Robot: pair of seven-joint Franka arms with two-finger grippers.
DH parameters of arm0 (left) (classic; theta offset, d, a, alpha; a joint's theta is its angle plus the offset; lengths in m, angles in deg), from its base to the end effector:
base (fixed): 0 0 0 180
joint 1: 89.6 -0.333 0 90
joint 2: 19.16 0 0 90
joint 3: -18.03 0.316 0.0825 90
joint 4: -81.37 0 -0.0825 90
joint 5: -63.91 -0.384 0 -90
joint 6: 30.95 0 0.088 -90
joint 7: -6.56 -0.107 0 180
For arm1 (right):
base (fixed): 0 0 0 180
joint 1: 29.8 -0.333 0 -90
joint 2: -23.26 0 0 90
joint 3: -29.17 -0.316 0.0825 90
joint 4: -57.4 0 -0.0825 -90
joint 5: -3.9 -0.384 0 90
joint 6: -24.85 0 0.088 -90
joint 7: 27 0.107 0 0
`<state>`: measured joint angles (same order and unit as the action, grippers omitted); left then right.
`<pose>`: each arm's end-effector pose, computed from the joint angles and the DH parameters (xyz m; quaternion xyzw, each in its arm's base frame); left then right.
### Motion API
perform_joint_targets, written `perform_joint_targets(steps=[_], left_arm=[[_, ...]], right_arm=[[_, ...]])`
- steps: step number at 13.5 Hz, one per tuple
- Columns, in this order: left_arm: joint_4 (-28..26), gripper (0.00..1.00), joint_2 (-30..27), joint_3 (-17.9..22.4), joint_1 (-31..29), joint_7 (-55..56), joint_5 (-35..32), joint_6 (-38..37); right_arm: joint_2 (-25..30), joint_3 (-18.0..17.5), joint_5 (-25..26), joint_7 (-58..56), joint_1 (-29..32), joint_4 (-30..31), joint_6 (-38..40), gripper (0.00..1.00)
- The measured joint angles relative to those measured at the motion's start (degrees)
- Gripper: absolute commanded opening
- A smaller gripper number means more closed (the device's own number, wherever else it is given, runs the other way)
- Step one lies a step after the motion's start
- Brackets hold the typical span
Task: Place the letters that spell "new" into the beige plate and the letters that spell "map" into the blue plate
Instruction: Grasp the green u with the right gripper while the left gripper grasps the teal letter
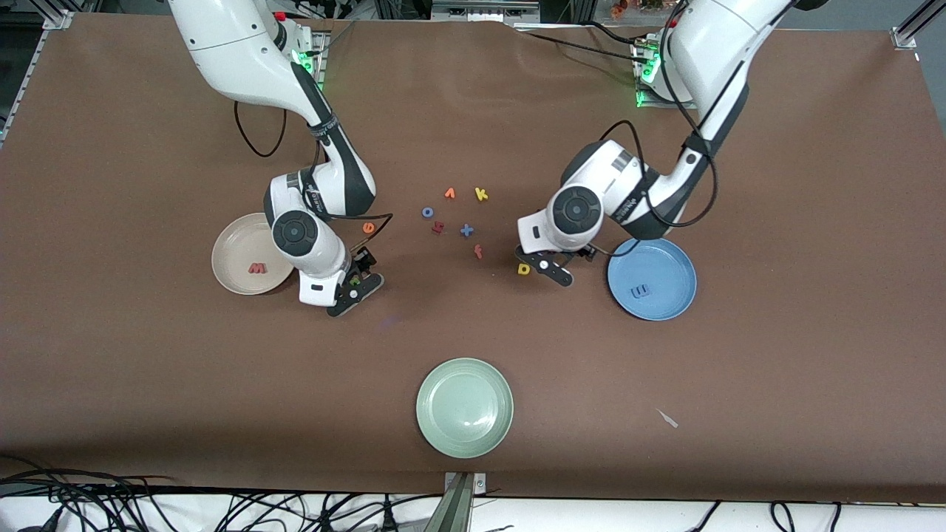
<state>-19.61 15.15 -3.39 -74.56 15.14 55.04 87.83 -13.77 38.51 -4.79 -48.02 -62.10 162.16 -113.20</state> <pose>0.5234 -0.3568 0.2269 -0.9553 0.2665 0.1279 0.0056 0.5873 0.2558 0.1772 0.9422 0.3341 -0.0265 0.0007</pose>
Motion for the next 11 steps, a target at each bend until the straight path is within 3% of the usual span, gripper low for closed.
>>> perform_joint_targets(steps=[2,4,8,11], left_arm=[[-3.1,1.00,0.1,0.0,1.7,3.9,-0.4,5.2],[-5.3,1.00,0.2,0.0,2.4,7.1,-3.6,7.7],[-6.8,1.00,0.7,0.0,2.7,9.2,-7.4,9.1],[-6.9,0.88,2.6,0.3,2.7,9.2,-8.9,13.1]], right_arm=[[-0.2,0.0,0.0,0.0,-0.1,0.0,0.0,0.53],[-0.2,0.0,0.0,0.0,-0.1,-0.1,-0.3,0.31],[0.1,-0.1,0.0,-0.1,-0.2,-0.2,-0.1,0.02],[0.0,-0.1,0.0,-0.1,-0.2,-0.4,-0.1,0.00]])
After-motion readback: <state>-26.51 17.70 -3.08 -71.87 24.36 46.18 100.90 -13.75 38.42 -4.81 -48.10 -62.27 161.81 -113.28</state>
